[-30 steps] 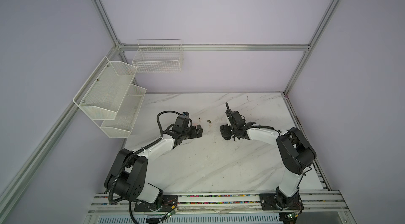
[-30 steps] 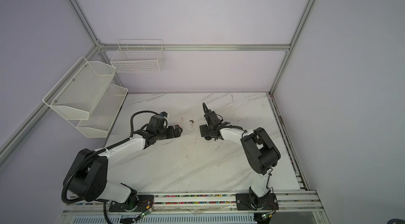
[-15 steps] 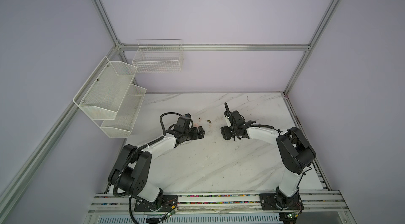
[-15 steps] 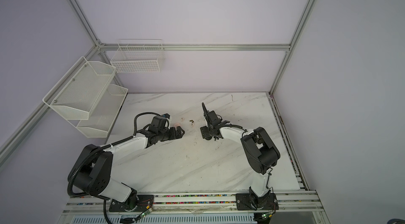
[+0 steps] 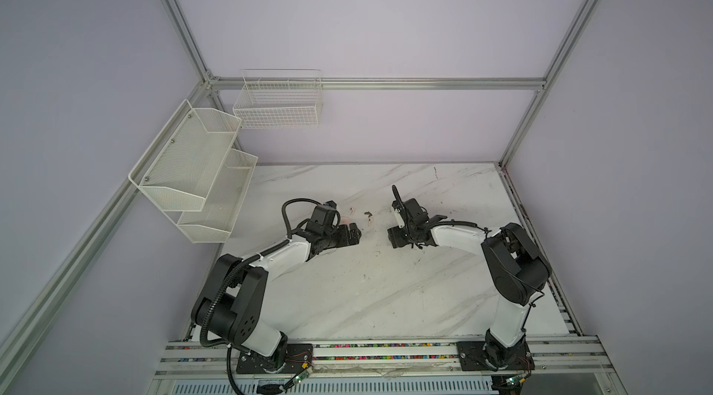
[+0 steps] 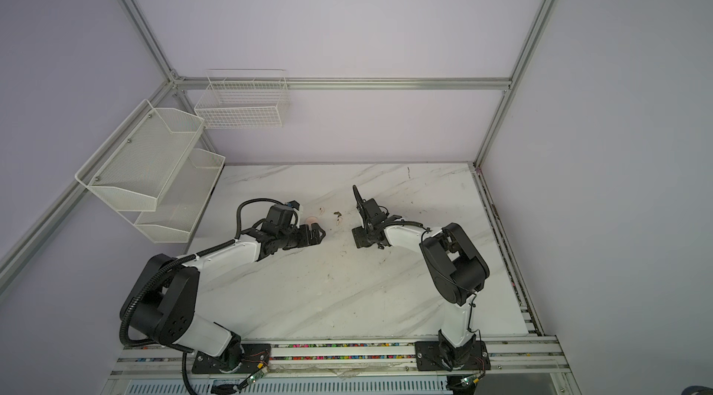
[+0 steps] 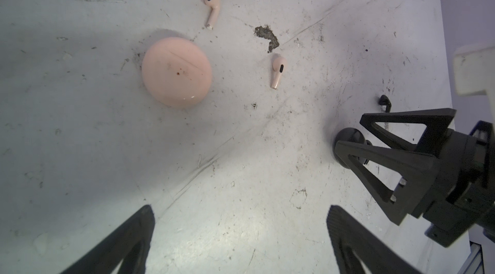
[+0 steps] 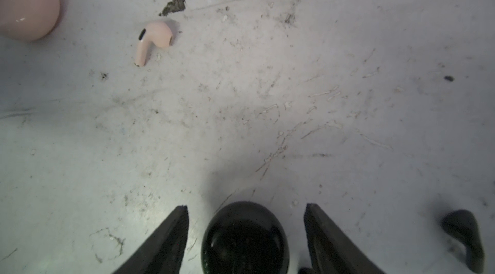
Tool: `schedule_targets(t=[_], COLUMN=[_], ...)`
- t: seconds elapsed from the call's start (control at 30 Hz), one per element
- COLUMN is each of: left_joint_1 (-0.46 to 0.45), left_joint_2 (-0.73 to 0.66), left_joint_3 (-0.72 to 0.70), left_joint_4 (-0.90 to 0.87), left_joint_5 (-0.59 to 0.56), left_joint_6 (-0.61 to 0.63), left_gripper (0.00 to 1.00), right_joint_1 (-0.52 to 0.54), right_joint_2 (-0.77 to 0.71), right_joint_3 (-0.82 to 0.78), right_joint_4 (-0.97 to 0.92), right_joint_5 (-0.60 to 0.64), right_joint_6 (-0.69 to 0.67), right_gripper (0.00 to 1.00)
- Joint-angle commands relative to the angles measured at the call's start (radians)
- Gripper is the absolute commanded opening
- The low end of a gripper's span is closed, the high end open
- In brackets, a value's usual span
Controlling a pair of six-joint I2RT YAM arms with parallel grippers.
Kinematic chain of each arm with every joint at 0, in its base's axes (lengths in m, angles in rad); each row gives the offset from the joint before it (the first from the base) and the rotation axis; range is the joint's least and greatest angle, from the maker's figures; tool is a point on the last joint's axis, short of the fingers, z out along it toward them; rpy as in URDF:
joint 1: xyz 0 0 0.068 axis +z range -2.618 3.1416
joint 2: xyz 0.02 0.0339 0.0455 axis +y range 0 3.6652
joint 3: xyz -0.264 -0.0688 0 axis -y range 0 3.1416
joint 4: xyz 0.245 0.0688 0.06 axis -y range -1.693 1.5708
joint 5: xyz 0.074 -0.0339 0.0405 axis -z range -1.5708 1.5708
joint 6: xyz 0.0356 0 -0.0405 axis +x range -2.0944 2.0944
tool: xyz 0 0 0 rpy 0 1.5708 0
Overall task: Insert wireless bluetooth earbuds into charging case
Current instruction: Move the charging case to the center of the table.
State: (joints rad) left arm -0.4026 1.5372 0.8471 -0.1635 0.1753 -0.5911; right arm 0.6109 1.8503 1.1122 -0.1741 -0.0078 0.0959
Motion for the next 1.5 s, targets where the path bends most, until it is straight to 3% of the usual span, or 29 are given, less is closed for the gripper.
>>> schedule_targets(t=[0.0, 0.93, 1.47], left_joint_1=[-0.005, -0.004, -0.004], left_joint_2=[0.003, -0.059, -0.155], left_joint_3=[0.066, 0.048, -0.013], left_joint_4=[0.012, 0.009, -0.002], left_joint_5=[0.003, 0.013, 0.021], left_joint_6=[-0.015, -0.007, -0.005], left_gripper=[1.00, 1.00, 1.00], right_joint_1=[0.013, 0.103, 0.260], right_joint_2=[0.011, -0.012, -0.139], right_joint_3=[-0.022, -0.032, -0.154], right_joint_4=[-0.008, -0.045, -0.080], right_joint_5=[0.003, 0.114, 0.181], right_joint_6=[0.005, 0.061, 0.260], right_gripper=[0.71, 0.57, 0.52])
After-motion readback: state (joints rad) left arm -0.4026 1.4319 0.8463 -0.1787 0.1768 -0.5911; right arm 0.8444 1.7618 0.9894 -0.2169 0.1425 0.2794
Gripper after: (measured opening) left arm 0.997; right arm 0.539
